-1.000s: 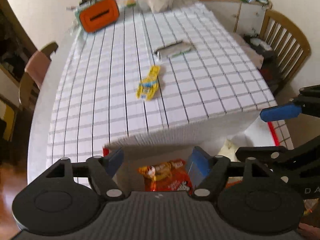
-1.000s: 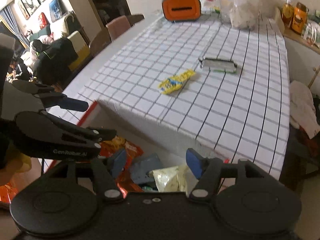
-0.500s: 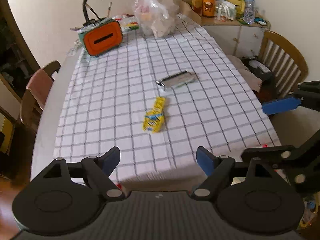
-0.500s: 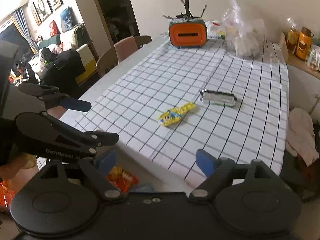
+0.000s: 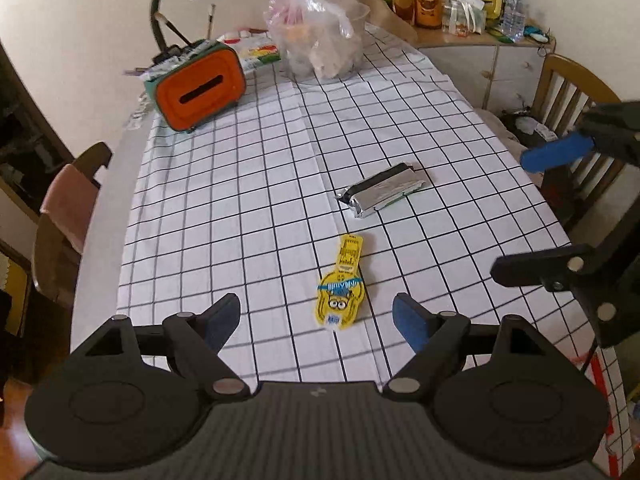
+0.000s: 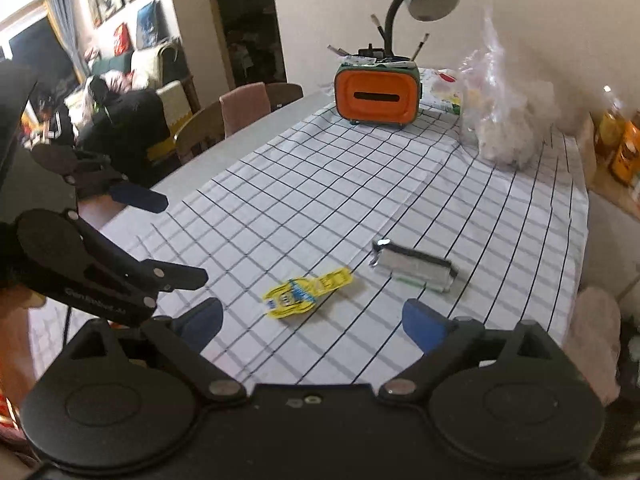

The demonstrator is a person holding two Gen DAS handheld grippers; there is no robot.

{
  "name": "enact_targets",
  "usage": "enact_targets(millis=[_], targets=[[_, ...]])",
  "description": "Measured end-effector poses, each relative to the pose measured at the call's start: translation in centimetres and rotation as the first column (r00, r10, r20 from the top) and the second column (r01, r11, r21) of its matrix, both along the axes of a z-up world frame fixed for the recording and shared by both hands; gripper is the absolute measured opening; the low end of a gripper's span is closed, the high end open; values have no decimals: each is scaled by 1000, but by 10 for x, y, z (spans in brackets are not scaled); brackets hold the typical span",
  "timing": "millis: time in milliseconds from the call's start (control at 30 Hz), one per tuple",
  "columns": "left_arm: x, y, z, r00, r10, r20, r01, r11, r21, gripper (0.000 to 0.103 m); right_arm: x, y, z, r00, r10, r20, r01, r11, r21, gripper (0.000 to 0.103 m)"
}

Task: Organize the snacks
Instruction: 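Withdraw both tools from the box toward the yellow stick and silver packet, then grasp the yellow Minions stick with the left tool while the right tool grasps the silver foil packet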

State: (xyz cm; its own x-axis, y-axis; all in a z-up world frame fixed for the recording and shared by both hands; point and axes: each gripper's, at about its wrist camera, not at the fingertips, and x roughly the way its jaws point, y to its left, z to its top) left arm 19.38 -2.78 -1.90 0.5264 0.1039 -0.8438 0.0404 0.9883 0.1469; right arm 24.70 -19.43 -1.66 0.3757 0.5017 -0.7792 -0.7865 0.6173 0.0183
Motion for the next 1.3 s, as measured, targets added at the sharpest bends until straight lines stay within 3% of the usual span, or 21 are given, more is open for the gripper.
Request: enact_targets(millis=[400,600,900,1300], targets=[[63,10,-54,991,-54,-124,49,998,-44,83,79,34,-53,991,133,14,-128,974,-188,93],[81,12,-83,978,-79,-191,69,996,-59,83,119,50,-82,988,152,-36,-156,960,-232,92],[103,14,-122,952,-108,-288,94,994,-64,83,146,78,-130,967,254,-11,-238,892,-385,85],[109,12,-149,938,-133,-321,125,991,-46,83,168,92,-161,971,236,-35,-229,880,-417,84]])
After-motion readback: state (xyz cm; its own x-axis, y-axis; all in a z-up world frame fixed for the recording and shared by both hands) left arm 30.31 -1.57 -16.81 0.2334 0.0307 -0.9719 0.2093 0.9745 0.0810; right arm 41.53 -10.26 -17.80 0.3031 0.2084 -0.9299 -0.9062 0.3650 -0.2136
